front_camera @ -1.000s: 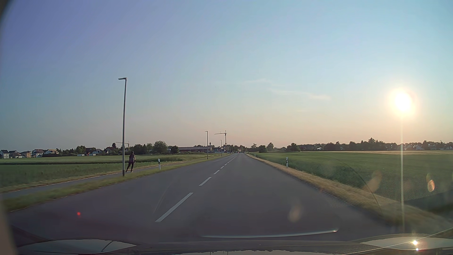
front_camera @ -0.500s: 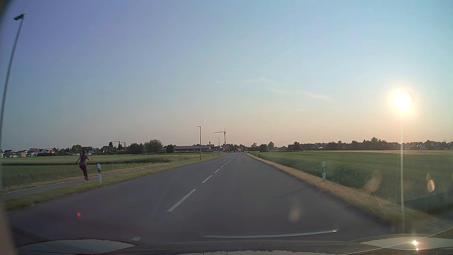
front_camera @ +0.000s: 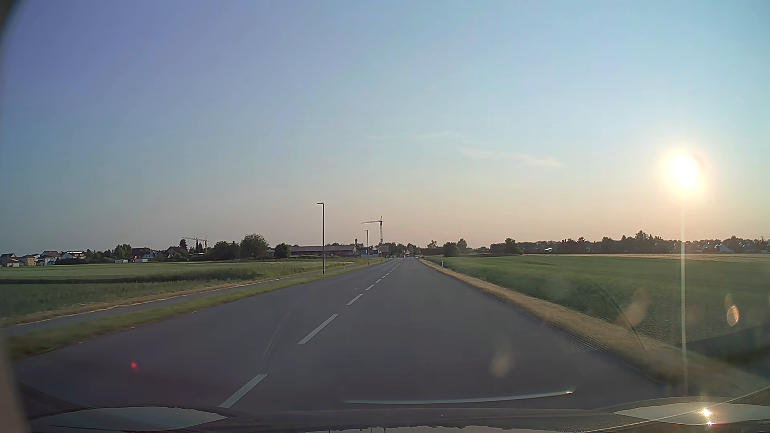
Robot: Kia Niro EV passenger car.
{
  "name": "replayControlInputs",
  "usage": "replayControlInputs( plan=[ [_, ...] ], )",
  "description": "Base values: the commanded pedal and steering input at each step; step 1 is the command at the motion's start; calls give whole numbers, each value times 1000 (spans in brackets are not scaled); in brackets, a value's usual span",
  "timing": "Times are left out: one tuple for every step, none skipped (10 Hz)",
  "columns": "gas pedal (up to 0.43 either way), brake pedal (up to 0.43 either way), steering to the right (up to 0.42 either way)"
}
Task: Follow the waypoints while adhering to traffic rules and regulations
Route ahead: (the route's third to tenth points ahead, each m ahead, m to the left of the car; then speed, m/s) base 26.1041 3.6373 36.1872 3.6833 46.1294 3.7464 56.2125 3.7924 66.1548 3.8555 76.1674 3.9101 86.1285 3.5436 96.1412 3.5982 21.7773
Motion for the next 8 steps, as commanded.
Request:
replayControlInputs(
  plan=[
    [189,18,0],
    [189,18,0],
    [189,18,0],
    [189,18,0],
    [189,12,0],
    [189,18,0],
    [189,18,0],
    [189,18,0]
  ],
)
